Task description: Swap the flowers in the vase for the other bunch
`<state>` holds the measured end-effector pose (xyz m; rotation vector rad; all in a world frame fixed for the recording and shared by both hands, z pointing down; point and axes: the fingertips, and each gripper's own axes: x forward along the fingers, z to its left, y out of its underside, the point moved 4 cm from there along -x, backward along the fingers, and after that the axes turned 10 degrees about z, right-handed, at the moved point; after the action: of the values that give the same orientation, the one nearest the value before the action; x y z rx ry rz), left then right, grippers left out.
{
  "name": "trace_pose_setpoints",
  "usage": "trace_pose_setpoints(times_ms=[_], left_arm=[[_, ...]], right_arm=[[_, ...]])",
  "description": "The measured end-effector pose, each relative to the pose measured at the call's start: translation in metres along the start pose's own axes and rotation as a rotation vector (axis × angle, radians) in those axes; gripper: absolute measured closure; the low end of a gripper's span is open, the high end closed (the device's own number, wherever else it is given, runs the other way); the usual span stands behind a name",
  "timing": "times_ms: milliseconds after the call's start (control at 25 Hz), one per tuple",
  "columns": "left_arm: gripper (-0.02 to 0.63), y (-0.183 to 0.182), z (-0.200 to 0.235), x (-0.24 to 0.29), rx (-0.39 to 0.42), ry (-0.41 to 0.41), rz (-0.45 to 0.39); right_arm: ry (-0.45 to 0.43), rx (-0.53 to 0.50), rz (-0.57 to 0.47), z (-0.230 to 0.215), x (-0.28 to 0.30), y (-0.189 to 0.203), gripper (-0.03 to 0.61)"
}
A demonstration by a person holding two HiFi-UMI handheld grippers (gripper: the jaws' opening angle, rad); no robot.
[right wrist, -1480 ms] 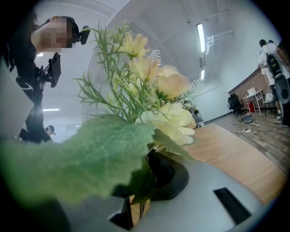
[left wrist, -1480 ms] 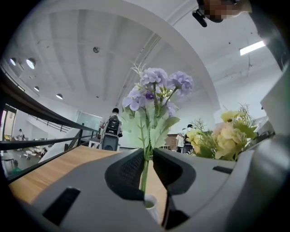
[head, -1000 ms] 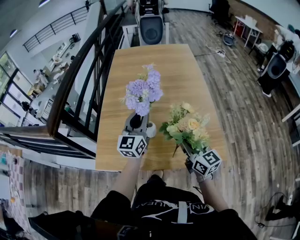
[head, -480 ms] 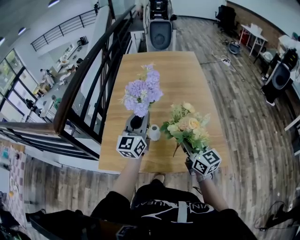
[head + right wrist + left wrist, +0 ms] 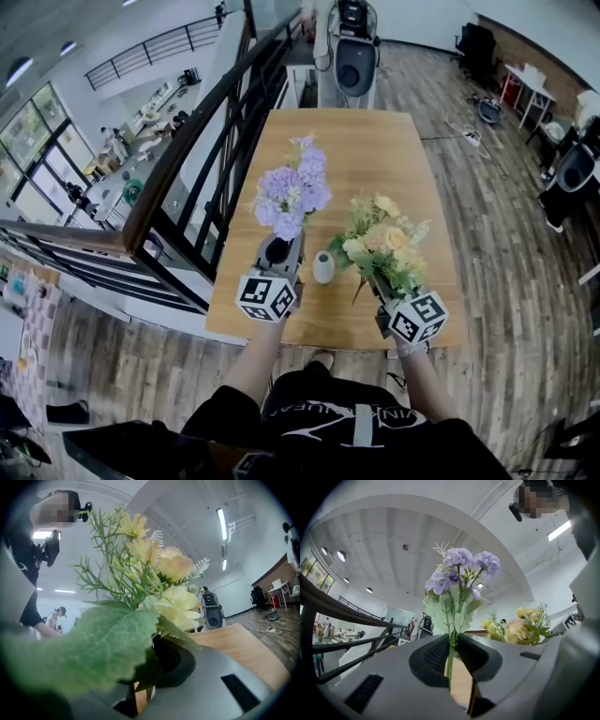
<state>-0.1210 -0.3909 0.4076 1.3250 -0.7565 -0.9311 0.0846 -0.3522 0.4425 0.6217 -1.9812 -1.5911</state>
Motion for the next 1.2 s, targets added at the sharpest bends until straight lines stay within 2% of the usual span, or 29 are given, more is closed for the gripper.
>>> trace_pose_setpoints(times_ms=[640,1200], left_arm=[[0.554,0.002,0.018,-0.037,0.018,-0.076,0.001],[0.554,0.009,0.031,-0.042,0.000,-0.118,-0.001]], right_arm=[[-0.051,-0.018,-0.019,0.002,0.020,-0.018,0.520],[-0.118,-0.030,-0.065,0.004,0.040,-0.048,0.520]])
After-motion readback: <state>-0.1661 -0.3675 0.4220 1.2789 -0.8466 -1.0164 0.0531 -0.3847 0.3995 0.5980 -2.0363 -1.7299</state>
